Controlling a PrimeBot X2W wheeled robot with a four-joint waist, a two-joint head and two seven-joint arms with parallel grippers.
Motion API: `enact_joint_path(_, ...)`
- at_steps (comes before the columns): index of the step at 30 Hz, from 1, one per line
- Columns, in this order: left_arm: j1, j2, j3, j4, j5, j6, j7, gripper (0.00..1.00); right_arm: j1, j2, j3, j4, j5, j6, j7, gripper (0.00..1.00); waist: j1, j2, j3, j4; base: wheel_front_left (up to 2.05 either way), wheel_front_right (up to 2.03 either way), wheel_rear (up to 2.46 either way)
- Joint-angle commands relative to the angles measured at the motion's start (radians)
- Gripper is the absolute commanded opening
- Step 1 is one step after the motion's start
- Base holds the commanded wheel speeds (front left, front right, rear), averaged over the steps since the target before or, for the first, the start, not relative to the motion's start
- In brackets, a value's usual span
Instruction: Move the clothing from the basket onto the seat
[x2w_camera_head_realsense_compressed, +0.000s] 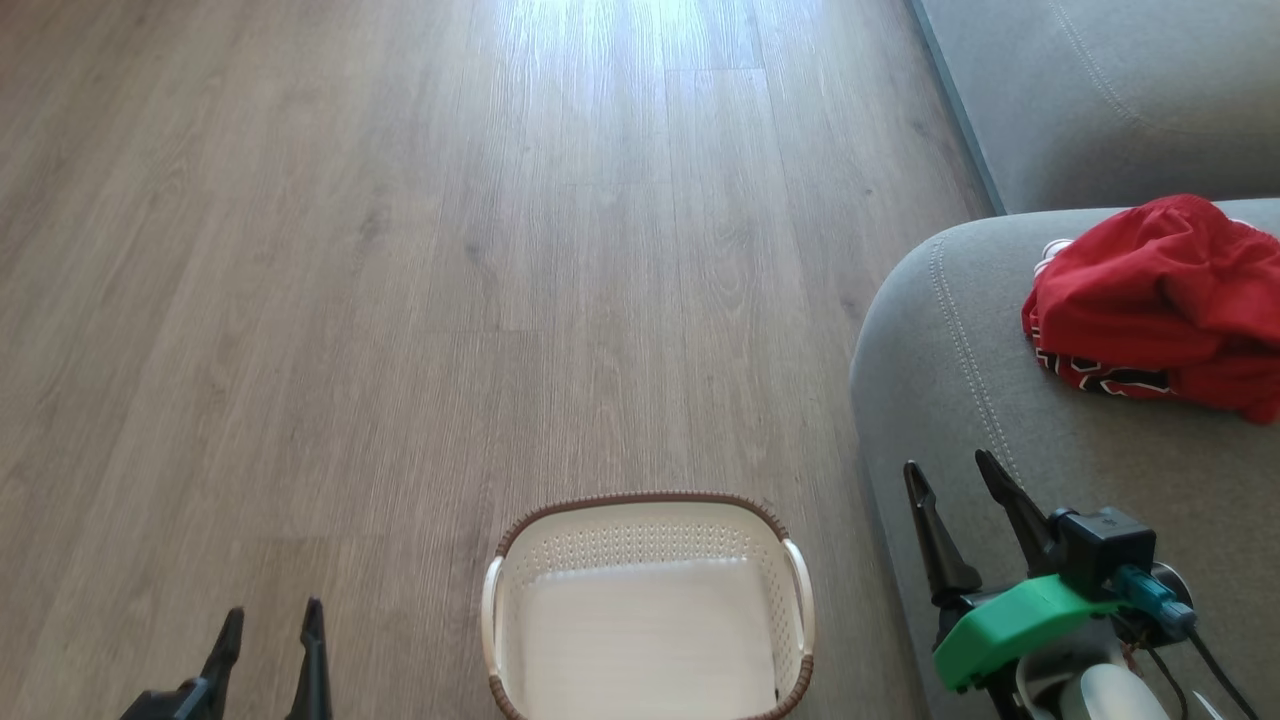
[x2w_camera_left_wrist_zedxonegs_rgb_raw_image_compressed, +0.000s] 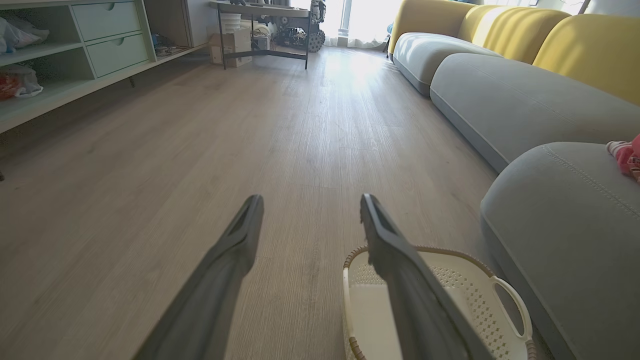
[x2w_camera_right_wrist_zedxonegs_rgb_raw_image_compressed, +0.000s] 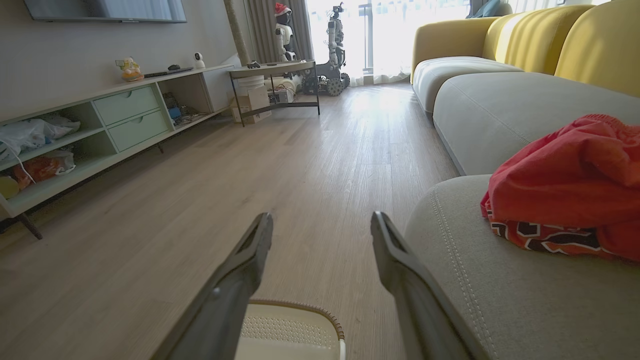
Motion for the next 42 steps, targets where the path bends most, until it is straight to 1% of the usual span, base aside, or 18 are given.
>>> enact_joint_path(1,-0.036,0.014,0.053,-0.018,0.011,-0.003,-0.012,1.0,-0.042,0.003,0.019,-0.03,0.009,0.0,-0.009,1.0,0.0,-0.0001,0.001,-0.001,0.0,0.0,0.0)
enact_joint_path(9,-0.04,0.002,0.064,-0.003,0.024,-0.012,-0.012,1.0,-0.045,0.003,0.014,-0.025,0.008,0.0,-0.01,1.0,0.0,-0.0001,0.0,0.002,0.0,0.0,0.0)
enact_joint_path(10,0.0,-0.013,0.012,0.023,0.016,-0.013,0.001,0.0,0.0,0.0,-0.003,0.009,0.0,0.0,0.0,0.0,0.0,-0.0001,0.0,0.001,0.0,0.0,0.0)
enact_joint_path(14,0.008,-0.041,-0.002,0.068,0.008,-0.015,0.006,0.0,0.022,0.0,0.001,0.064,0.009,0.0,0.003,0.0,0.0,-0.0001,0.001,0.001,0.0,0.0,0.0)
enact_joint_path(42,-0.035,-0.107,0.113,0.047,-0.224,-0.082,0.085,0.0,-0.014,0.0,-0.04,0.059,0.328,0.0,0.066,0.0,0.0,-0.0001,0.017,-0.011,0.0,0.0,0.0)
